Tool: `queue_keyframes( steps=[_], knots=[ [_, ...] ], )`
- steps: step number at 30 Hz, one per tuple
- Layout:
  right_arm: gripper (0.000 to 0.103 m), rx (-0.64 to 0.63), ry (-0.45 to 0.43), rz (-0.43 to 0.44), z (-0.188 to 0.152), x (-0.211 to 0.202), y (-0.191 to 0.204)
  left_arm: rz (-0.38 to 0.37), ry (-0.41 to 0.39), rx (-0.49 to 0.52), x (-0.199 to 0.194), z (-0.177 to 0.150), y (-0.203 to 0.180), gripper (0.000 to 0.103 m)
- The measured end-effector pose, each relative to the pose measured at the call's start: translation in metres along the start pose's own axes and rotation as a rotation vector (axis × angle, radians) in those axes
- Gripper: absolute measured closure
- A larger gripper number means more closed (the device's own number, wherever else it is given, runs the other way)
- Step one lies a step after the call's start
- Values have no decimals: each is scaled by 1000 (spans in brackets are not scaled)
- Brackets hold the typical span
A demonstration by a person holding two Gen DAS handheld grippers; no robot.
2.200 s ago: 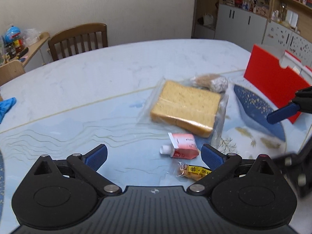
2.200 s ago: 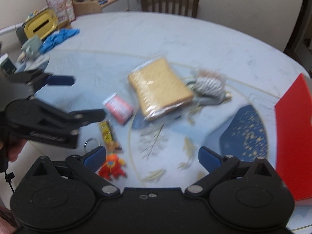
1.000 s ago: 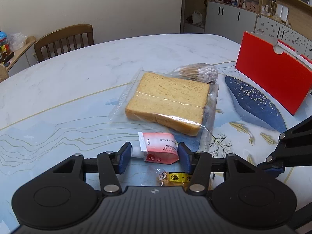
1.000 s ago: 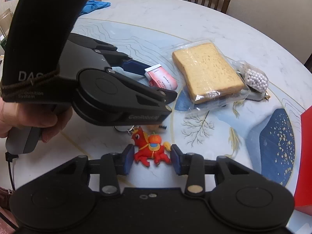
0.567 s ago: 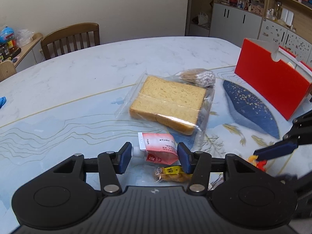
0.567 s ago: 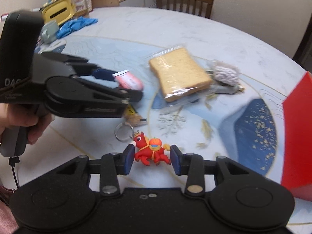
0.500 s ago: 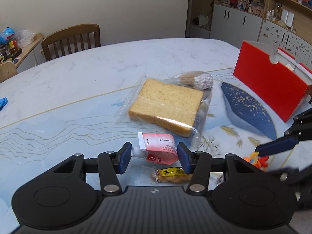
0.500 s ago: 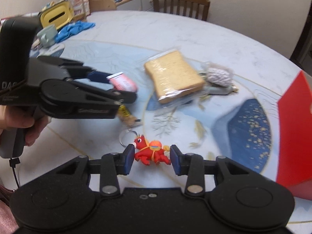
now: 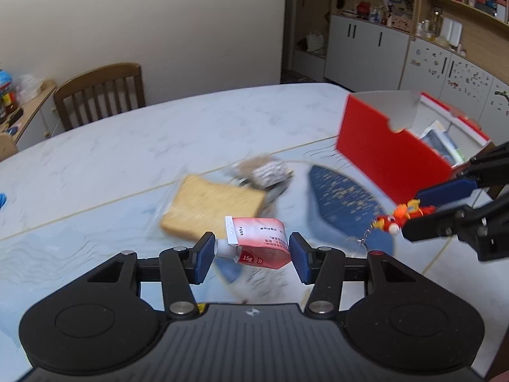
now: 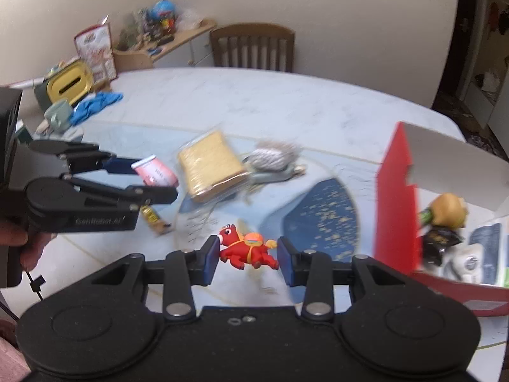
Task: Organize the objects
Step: 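Carry the toothpaste tube and crab keychain with both tools into the box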
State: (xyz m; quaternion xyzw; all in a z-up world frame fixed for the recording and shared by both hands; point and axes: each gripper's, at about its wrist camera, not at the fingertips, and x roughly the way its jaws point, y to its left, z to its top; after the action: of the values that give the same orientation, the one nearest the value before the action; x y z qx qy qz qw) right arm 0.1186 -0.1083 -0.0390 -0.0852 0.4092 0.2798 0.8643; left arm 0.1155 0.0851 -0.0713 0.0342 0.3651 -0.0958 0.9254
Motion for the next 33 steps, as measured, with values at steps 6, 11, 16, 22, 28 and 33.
queue_keyframes(
  steps=[6, 11, 16, 22, 28, 33],
  knots=[
    [65, 23, -55, -30, 4, -27, -35, -39, -13, 49, -3, 25, -39, 53],
    [65, 49, -98, -64, 6, -46, -67, -79, -27, 92, -1, 45, -72, 53],
    [65, 73, -133, -108, 4, -60, -100, -119, -36, 144, 6, 66, -108, 53],
    [65, 96, -152, -153, 0, -70, -139, -171, -37, 214, 19, 88, -155, 53],
    [65, 129, -156, -188, -5, -72, -177, -217, -17, 283, 39, 106, -202, 53],
    [65, 160, -147, -215, -6, -64, -205, -235, 36, 319, 63, 117, -231, 53]
  ],
)
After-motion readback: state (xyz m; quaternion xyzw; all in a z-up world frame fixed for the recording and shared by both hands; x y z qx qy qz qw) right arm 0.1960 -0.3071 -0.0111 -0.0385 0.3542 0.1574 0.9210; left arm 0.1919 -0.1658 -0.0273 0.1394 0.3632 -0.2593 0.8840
